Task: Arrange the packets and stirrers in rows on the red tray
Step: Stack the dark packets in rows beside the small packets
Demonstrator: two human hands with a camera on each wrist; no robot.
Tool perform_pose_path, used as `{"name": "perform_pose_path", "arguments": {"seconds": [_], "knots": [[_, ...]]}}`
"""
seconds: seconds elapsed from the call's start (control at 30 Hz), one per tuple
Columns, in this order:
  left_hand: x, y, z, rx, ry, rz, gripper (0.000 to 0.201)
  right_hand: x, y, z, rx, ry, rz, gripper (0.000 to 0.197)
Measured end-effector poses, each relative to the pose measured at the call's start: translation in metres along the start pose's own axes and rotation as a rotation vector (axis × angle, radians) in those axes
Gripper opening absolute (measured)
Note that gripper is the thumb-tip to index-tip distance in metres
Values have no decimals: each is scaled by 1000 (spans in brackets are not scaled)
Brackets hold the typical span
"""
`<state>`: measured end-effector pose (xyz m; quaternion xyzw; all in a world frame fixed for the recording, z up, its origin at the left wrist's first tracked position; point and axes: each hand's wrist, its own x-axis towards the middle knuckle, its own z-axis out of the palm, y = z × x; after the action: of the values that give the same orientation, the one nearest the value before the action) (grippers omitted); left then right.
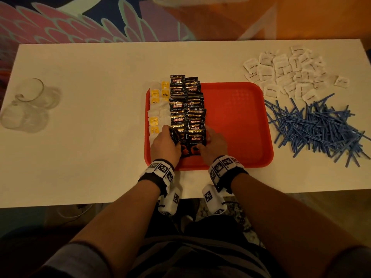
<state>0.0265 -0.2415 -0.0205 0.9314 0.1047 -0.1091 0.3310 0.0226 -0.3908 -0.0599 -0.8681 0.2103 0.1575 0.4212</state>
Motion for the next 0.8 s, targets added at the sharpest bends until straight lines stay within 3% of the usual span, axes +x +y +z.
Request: {"name": "perform_pose_path", "arguments": {"seconds": [0.8], "knots": [[-2, -5, 0, -43, 38, 14, 43, -1, 10, -6, -72, 7, 17, 74]]}}
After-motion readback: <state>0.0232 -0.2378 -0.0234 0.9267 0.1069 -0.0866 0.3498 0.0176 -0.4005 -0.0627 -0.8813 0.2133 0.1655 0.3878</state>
